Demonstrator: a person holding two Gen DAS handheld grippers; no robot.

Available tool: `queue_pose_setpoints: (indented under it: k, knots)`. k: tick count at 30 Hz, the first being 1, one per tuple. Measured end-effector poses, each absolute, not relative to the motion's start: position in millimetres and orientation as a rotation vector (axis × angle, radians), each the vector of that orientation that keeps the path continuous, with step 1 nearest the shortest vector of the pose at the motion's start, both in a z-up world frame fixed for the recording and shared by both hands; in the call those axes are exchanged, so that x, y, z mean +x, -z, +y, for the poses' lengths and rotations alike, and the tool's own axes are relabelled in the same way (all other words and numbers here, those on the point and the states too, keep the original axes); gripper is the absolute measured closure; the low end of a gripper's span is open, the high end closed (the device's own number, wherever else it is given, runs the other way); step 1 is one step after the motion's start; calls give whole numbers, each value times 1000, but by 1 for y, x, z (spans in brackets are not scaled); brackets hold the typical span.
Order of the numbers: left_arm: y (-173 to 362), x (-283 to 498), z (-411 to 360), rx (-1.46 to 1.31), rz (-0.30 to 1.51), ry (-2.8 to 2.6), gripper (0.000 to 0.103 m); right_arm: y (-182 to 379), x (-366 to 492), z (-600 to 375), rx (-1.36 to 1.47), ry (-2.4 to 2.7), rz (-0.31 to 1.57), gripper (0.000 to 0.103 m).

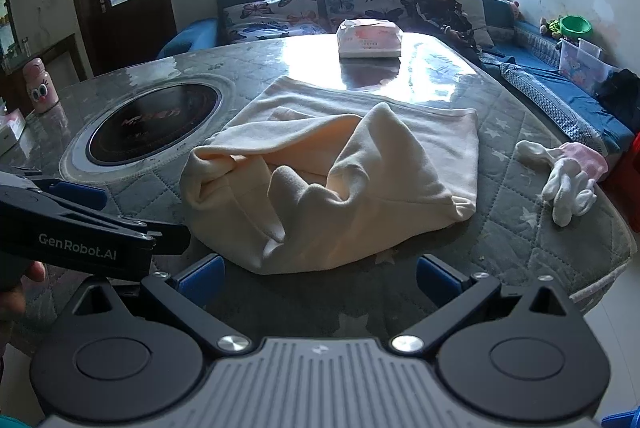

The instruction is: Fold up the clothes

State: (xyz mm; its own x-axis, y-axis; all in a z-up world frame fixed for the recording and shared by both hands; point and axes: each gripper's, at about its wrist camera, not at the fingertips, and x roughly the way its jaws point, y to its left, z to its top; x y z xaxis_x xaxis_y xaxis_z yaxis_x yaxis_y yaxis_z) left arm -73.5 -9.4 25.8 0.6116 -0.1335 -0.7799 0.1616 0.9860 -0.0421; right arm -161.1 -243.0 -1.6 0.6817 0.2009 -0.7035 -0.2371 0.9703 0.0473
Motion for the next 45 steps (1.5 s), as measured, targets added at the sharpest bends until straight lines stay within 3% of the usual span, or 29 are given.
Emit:
queue_pose_setpoints:
  k: [35, 38, 45]
  knots:
    - [-58, -30, 11, 1, 828, 164, 0, -34, -116, -257, 9, -283, 658, 0]
    - [-59, -13, 14, -22, 809, 165, 0, -32, -101, -267, 33, -256, 652, 4]
    - [-40, 39, 15, -37, 810, 152, 13, -10, -68, -291, 76, -189, 699, 12]
